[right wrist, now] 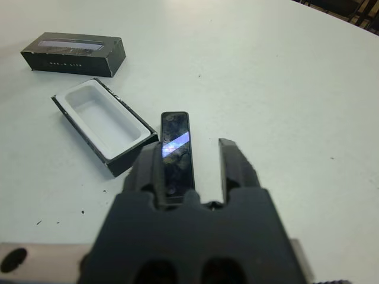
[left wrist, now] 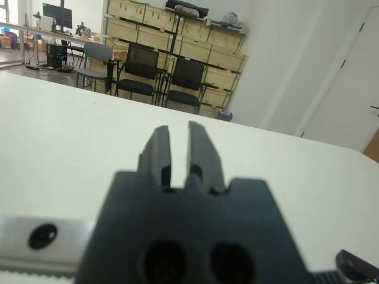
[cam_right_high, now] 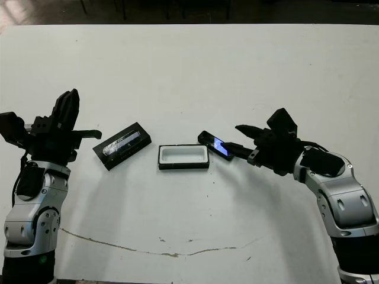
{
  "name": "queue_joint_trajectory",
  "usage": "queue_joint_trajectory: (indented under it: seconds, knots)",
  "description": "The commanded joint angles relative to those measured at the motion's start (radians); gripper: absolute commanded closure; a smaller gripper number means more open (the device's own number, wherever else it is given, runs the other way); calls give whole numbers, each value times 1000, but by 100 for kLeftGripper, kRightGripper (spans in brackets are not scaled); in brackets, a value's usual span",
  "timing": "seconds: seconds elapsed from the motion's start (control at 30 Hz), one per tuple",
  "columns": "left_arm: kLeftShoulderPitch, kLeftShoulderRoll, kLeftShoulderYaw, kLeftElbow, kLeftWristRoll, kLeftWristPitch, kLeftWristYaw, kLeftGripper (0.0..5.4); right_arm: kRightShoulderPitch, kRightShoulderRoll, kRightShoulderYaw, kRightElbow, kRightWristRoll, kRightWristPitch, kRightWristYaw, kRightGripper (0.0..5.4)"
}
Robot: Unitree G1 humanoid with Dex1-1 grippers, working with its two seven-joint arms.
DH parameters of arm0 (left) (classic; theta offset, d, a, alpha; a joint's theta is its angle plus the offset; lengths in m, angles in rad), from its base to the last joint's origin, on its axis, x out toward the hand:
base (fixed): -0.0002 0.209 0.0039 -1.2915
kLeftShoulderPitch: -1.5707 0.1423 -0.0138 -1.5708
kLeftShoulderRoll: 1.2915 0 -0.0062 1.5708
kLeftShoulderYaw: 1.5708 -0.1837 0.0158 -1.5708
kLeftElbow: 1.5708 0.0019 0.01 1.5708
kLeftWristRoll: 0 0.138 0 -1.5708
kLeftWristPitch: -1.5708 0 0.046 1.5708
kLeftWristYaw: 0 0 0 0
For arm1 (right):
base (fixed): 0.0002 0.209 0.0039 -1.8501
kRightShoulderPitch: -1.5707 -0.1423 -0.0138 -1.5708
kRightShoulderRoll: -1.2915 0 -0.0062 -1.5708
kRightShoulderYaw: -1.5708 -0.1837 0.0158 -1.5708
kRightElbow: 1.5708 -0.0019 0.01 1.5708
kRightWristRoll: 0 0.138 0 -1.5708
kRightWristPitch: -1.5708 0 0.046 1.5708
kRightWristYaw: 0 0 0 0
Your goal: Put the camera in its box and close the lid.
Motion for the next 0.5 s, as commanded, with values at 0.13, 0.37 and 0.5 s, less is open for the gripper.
queue_joint_trajectory:
  seconds: [0.13, 0.37, 0.5]
  knots:
    - [22, 20, 1, 8, 11, 19, -5, 540, 20, -4, 5, 10, 4, 5, 22, 363]
    - [23, 19, 0, 5, 10, 26, -2, 540, 8, -25, 25, 20, -14, 1, 59, 224]
    - [24, 18, 0, 4, 10, 22, -3, 540, -5, -35, 35, 37, -18, 3, 81, 136]
